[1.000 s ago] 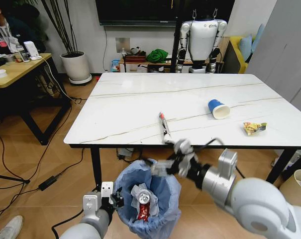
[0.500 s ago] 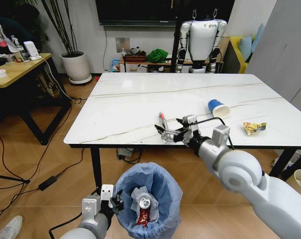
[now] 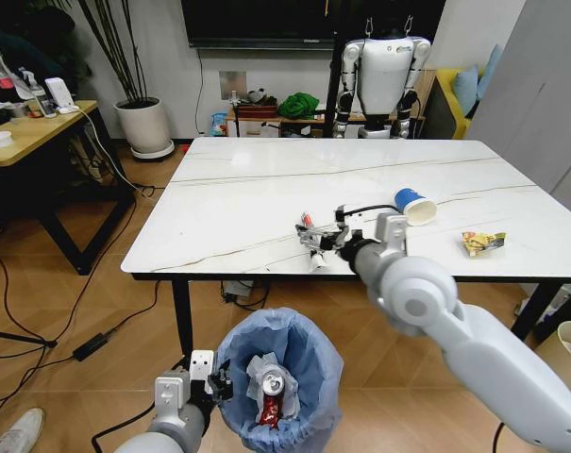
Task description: Pick up the trash bin and place the trash from the table into it.
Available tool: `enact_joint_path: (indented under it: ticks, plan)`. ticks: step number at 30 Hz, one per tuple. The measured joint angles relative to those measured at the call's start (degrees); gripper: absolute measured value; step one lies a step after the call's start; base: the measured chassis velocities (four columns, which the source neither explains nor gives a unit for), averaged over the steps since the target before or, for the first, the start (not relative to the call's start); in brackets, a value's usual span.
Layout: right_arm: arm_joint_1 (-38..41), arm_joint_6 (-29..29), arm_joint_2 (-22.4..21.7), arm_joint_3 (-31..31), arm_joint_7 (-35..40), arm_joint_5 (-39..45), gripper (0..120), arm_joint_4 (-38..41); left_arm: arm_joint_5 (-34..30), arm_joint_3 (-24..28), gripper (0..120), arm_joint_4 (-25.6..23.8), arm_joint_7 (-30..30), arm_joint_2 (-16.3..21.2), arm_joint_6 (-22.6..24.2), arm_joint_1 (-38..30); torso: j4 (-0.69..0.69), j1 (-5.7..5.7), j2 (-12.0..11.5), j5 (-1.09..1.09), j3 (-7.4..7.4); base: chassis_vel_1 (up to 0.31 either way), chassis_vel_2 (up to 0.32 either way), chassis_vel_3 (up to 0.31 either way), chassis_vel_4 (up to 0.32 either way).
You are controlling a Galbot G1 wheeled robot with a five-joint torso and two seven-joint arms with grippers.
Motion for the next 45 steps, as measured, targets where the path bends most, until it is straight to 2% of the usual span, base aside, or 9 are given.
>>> enact_joint_path:
  ticks: [8, 11, 16, 20, 24, 30, 34, 41, 45]
  plan:
    - [0.0, -1.0, 0.9, -1.3, 0.6, -1.2, 95, -2.8, -0.1, -0.6, 0, -0.3, 0.0, 0.1, 0.0, 0.2, -0.01, 0.00, 0.0, 0.00, 0.00, 0.000, 0.000, 0.000, 0.000]
    - [-0.2, -1.0, 0.9, -1.5, 0.1, -1.9, 81, -3.5, -0.2, -0.6, 0, -0.3, 0.1, 0.0, 0.0, 0.2, -0.01, 0.00, 0.0, 0.00, 0.00, 0.000, 0.000, 0.000, 0.000]
    - [-0.2, -1.0, 0.8, -1.7, -0.4, -2.2, 71, -3.8, -0.2, -0.6, 0, -0.4, 0.1, 0.0, 0.0, 0.1, -0.01, 0.00, 0.0, 0.00, 0.00, 0.000, 0.000, 0.000, 0.000]
    - [-0.6, -0.9, 0.3, -2.3, -0.8, -2.5, 48, -3.6, -0.2, -0.6, 0, -0.5, 0.2, -0.2, 0.0, -0.1, 0.00, 0.00, 0.0, 0.00, 0.00, 0.000, 0.000, 0.000, 0.000]
    - [-1.0, -0.8, 0.1, -2.6, -0.8, -2.6, 38, -3.5, -0.2, -0.6, 0, -0.5, 0.2, -0.2, 0.0, -0.2, -0.01, 0.00, 0.0, 0.00, 0.00, 0.000, 0.000, 0.000, 0.000]
    - [-1.6, -0.2, -0.1, -3.0, -1.2, -3.5, 12, -3.7, -0.2, -0.8, 0, -0.9, 0.2, -0.2, 0.0, -0.2, 0.00, 0.00, 0.0, 0.00, 0.00, 0.000, 0.000, 0.000, 0.000]
    - [-1.7, 0.0, -0.1, -3.0, -1.2, -3.9, 0, -3.7, -0.3, -1.0, 0, -0.9, 0.2, 0.0, 0.0, -0.2, 0.00, 0.00, 0.0, 0.00, -0.01, 0.000, 0.000, 0.000, 0.000]
    - [-2.6, 1.6, -0.8, -1.0, -4.4, -6.0, 0, -2.0, -0.7, -1.0, 0, -0.9, 0.2, 0.1, 0.0, -0.4, 0.00, 0.00, 0.0, 0.01, 0.00, 0.000, 0.000, 0.000, 0.000]
    - [-5.3, 4.1, -3.4, 2.1, -11.3, -8.6, 0, 3.1, -1.1, -1.2, 0, -0.6, 0.2, 0.3, 0.0, -0.8, -0.01, 0.00, 0.0, 0.01, 0.00, 0.000, 0.000, 0.000, 0.000]
